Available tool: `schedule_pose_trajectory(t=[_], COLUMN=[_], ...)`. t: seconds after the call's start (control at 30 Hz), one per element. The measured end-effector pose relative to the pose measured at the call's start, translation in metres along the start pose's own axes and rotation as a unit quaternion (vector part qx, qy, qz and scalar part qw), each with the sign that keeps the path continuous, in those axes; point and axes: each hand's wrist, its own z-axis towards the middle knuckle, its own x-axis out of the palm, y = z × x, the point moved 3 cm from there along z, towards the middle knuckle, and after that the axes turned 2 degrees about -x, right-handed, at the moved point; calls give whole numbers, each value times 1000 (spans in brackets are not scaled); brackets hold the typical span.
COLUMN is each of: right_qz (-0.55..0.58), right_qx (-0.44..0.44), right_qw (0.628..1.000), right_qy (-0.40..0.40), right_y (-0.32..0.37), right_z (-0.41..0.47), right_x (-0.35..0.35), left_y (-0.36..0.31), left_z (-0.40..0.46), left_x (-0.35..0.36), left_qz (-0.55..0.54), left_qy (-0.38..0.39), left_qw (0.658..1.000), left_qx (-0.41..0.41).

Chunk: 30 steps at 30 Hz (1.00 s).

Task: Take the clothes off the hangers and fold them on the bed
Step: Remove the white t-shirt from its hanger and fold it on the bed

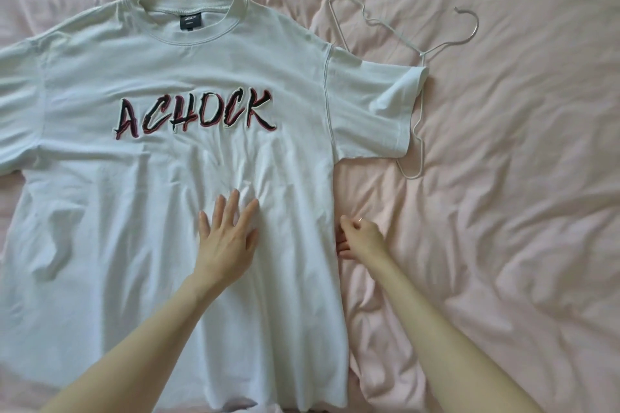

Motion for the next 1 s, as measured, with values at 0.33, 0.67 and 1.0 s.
schedule_pose_trajectory(t=[0.33,0.67,1.0], right_qz=[88,88,-118], right_qx=[39,28,-34], right_qw=[994,996,983], right_qy=[55,7,-133], right_y=[-87,-121,-137], right_z=[-94,-138,-145], right_x=[31,22,32], left_y=[40,62,71], left_z=[-96,-143,-172], left_x=[29,39,56], left_qz=[49,115,201], left_qy=[7,23,57], left_qw=[995,981,962], left_qx=[86,154,174])
